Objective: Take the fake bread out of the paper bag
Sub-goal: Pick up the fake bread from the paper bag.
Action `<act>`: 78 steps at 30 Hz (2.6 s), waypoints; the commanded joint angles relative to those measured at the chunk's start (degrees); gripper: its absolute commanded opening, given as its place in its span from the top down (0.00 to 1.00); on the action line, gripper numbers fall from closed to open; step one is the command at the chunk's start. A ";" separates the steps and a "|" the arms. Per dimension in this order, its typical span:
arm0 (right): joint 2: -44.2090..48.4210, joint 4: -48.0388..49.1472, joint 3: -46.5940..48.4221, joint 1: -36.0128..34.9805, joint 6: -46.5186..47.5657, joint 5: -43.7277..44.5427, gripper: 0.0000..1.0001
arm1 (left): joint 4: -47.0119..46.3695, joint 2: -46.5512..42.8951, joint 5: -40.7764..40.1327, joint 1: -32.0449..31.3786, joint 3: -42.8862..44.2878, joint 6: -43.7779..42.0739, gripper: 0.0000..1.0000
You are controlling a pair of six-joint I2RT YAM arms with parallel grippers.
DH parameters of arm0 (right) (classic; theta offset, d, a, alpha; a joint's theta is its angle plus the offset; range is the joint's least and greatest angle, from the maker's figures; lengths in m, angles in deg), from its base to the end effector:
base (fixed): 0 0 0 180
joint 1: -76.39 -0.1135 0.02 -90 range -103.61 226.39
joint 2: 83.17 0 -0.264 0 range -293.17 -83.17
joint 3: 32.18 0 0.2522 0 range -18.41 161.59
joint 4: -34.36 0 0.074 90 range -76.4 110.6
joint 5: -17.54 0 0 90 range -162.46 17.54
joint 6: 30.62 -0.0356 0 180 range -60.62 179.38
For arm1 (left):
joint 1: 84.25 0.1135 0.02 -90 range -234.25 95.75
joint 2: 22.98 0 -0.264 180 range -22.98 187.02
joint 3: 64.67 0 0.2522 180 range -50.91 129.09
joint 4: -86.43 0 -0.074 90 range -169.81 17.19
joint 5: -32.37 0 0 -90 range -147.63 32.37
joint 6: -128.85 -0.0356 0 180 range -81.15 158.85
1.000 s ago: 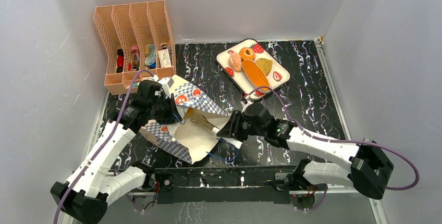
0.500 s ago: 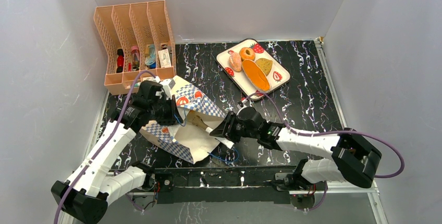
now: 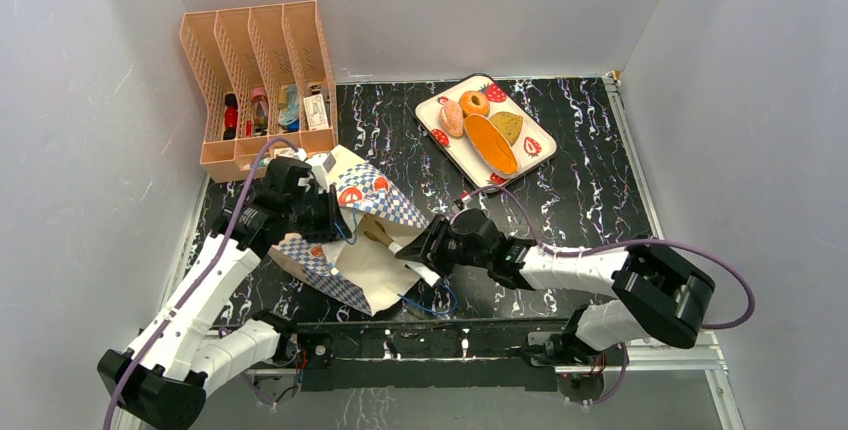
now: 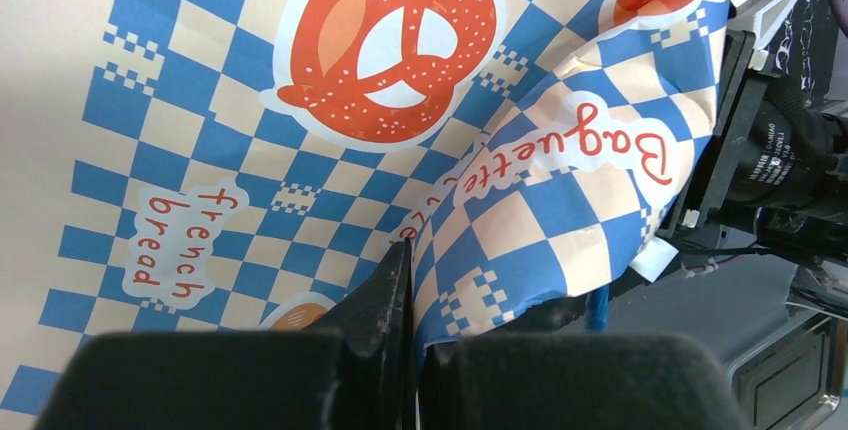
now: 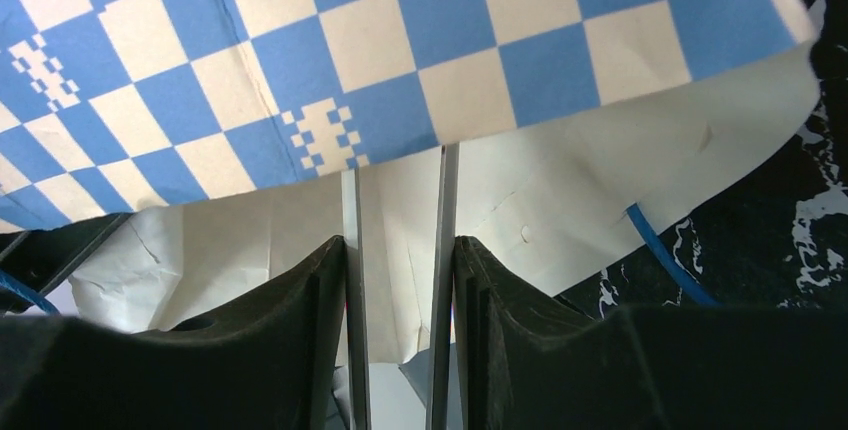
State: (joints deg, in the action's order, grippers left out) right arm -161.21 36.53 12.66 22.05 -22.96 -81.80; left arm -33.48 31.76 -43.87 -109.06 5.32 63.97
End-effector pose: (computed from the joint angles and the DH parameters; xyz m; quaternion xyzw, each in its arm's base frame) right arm 0.1526 0.2226 0.1774 0.1710 0.8515 0.4821 0.1152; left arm 0.1670 -0.0865 0.3188 0.0435 0.9168 -0.2612 0.2989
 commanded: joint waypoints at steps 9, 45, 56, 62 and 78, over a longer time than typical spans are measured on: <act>-5.32 9.54 4.72 -0.28 -1.72 0.78 0.60 | 0.40 -2.75 3.45 0.23 -0.93 0.61 1.00; 7.30 -5.00 6.78 -0.32 8.89 -2.73 1.00 | 1.76 -3.12 -14.72 0.21 -2.10 9.95 1.00; 19.82 -33.04 11.87 -0.31 20.30 -5.54 1.00 | -3.37 0.95 -22.25 0.21 -1.56 17.54 1.00; 33.34 -51.23 15.77 -0.26 24.15 0.79 1.00 | -4.72 5.38 -25.79 0.21 -0.44 18.82 1.00; 40.32 -61.20 23.97 -0.31 14.84 24.20 1.00 | -7.20 0.86 -18.35 0.21 -4.99 7.77 1.00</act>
State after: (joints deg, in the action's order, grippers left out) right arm -115.77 -33.29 32.87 21.76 -7.27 -64.40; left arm -38.44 35.80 -68.28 -108.80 1.53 75.82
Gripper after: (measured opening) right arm 0.243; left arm 0.009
